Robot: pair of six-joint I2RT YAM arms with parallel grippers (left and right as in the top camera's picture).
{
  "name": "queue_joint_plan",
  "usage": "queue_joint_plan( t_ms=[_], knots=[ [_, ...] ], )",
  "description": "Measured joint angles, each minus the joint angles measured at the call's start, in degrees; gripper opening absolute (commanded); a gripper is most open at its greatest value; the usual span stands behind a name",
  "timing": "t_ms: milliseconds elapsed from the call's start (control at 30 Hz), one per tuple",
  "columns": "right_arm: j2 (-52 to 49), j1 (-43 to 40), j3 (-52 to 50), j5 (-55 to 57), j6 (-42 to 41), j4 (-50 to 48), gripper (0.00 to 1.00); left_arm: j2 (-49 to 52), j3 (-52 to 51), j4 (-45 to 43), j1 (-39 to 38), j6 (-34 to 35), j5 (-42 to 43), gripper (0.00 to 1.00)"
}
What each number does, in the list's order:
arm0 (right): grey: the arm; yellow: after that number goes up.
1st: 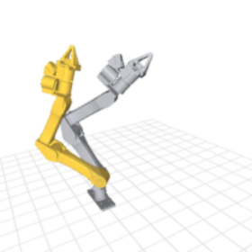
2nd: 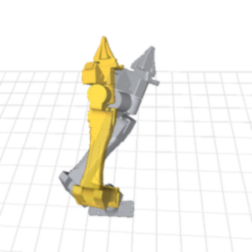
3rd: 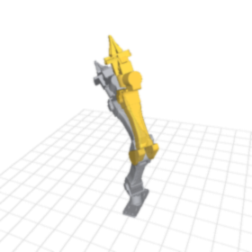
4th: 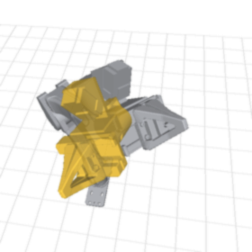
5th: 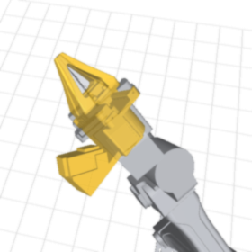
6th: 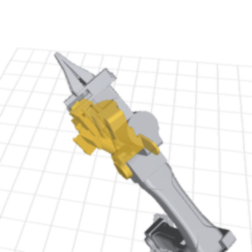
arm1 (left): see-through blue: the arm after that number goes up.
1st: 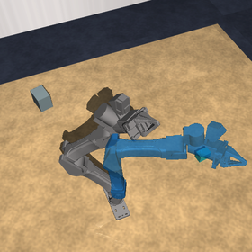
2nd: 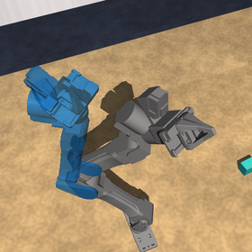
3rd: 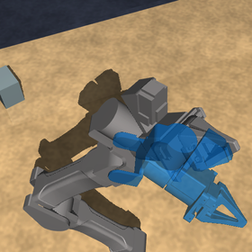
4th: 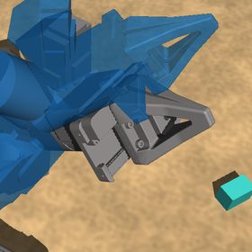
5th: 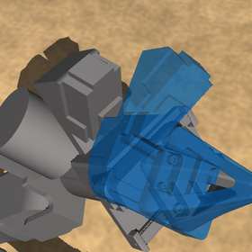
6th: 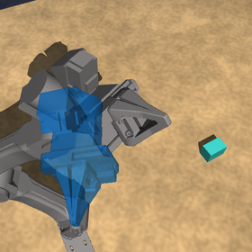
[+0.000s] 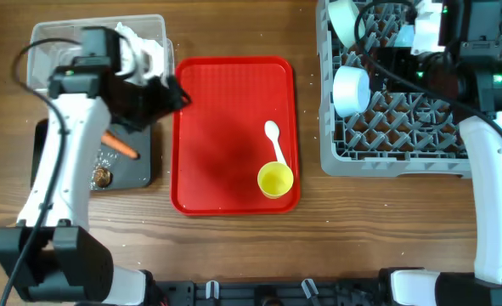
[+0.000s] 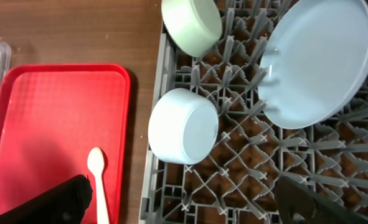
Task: Sort waste into correct bins and load items into the dishwasher rack
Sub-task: 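Grasp the yellow cup on the red tray with the left gripper and lift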
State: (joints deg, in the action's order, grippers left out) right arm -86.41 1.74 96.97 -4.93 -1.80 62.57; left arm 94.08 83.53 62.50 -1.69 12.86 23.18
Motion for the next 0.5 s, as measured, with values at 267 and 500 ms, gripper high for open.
queue_joint_plan(
  t_ms=[267,500],
  knots=[
    [0.0,-0.02,0.0,0.04,-0.15,-0.24,0.97,3.28,-2.6,0.11,-23.76,-13.75,3.28,0.85],
    [-0.5,-0.02,0.0,0.02,-0.15,0.48,0.97,9.33,-2.6,-1.38,-34.14,-12.35,-5.42,0.74]
  ],
)
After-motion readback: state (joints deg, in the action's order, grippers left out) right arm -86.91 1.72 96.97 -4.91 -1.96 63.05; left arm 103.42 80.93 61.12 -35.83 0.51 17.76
